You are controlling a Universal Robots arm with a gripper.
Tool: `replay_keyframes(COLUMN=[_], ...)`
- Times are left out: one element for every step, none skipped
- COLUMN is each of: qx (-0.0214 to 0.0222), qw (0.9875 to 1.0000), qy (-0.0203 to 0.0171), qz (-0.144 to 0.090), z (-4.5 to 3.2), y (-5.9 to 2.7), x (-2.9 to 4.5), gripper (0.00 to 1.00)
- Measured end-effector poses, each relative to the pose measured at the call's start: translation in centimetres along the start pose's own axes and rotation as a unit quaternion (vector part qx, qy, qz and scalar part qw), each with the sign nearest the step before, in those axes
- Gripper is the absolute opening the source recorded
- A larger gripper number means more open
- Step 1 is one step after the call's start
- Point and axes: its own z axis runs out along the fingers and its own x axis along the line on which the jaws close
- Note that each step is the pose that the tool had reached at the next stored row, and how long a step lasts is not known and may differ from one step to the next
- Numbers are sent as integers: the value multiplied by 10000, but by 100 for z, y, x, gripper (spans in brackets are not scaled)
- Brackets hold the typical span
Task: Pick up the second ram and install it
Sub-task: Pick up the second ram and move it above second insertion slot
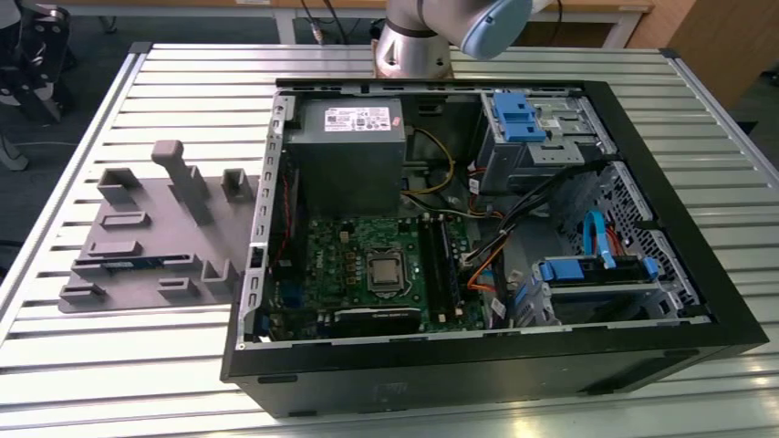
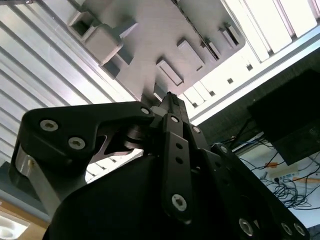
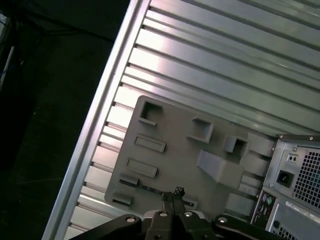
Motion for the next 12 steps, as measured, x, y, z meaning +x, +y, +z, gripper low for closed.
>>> replay_keyframes(qx=[-2,-3,-5,-7,-9,-10,-12,-14,-15,-16,-18,-19], qw=[10000,9999,9997,9996,9993,9990,9987,9984,9980,9977,9973,9969], qy=[3,7,11,13,16,19,22,24,27,30,32,34], qz=[-73,-146,-227,-300,-370,-439,-504,-564,-624,-680,-734,-786], z=[0,0,0,1,2,2,3,3,4,5,5,6], y=[0,1,1,1,2,2,2,2,2,2,1,1], x=[1,2,3,4,5,5,5,6,6,5,5,6], gripper=[11,11,11,11,11,11,11,11,11,11,11,11])
